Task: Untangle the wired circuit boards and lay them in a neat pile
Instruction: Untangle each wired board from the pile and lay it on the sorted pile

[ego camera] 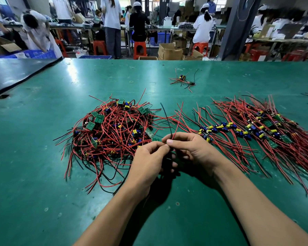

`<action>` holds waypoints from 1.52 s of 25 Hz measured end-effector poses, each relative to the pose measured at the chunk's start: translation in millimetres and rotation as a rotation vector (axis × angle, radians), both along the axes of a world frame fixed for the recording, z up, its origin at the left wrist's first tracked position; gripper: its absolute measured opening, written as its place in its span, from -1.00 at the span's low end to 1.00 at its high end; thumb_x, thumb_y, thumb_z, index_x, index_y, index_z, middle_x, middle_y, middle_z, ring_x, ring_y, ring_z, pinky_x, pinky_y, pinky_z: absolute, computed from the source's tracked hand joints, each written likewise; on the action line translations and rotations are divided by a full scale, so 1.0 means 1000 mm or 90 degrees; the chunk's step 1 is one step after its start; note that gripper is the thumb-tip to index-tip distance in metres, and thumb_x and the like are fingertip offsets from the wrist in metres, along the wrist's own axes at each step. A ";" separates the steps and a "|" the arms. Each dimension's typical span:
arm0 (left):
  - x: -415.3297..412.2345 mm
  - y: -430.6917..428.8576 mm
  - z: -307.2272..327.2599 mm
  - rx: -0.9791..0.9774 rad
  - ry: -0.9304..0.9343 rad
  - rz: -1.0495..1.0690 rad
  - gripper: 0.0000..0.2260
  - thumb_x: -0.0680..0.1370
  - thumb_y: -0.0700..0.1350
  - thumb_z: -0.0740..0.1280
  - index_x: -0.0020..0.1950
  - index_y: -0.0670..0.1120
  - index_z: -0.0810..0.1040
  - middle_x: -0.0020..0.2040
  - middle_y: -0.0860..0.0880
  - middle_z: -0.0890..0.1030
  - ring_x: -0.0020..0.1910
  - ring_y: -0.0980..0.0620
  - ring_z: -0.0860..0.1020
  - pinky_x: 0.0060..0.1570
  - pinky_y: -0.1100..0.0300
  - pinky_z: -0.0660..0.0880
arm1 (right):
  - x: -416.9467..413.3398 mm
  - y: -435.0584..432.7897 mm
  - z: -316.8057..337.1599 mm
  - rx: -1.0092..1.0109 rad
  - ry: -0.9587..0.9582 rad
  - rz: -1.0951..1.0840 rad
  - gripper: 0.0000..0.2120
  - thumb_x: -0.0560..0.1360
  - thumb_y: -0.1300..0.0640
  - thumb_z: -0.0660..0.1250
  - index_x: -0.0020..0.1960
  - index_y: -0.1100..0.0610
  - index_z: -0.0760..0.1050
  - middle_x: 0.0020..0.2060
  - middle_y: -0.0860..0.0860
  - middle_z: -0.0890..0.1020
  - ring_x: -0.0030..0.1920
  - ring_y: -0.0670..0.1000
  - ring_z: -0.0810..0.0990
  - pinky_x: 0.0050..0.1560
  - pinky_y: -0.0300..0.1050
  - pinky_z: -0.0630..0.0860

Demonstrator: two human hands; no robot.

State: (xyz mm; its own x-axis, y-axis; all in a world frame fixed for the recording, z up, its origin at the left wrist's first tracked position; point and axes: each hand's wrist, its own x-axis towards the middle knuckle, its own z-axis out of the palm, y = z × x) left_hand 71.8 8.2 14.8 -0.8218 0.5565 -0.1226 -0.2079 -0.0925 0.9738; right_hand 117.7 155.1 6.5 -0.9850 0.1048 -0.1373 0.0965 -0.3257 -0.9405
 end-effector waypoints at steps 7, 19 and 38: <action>-0.002 0.000 0.001 0.003 -0.041 0.002 -0.90 0.57 -0.27 0.30 -0.11 -0.24 0.57 -0.33 -0.15 0.63 -0.44 -0.03 0.60 -0.51 0.22 0.50 | -0.011 -0.005 -0.008 0.092 0.030 -0.155 -0.83 0.40 0.06 0.54 -0.11 0.14 0.66 -0.35 0.09 0.52 -0.56 -0.08 0.25 -0.58 -0.33 0.18; 0.000 -0.004 -0.001 -0.053 0.026 -0.060 -0.87 0.55 -0.27 0.33 -0.20 -0.19 0.58 -0.37 -0.10 0.63 -0.47 -0.06 0.59 -0.51 0.25 0.46 | -0.018 0.011 -0.007 0.090 0.096 -0.443 -0.79 0.51 0.19 0.46 -0.30 0.11 0.56 -0.40 0.02 0.43 -0.60 -0.12 0.20 -0.56 -0.33 0.07; -0.001 -0.006 -0.006 -0.030 0.017 -0.036 -0.86 0.57 -0.26 0.33 -0.17 -0.27 0.56 -0.39 -0.15 0.58 -0.51 -0.04 0.54 -0.54 0.23 0.46 | -0.009 -0.001 -0.005 0.170 -0.031 -0.196 -0.75 0.49 -0.06 0.46 -0.10 0.14 0.68 -0.50 -0.02 0.38 -0.61 -0.07 0.24 -0.52 -0.32 0.14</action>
State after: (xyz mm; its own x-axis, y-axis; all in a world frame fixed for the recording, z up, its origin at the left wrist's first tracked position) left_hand 70.6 2.6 9.1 -0.7927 0.5959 -0.1285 -0.1852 -0.0346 0.9821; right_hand 109.2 154.0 1.7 -0.8953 0.4314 -0.1107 0.0788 -0.0912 -0.9927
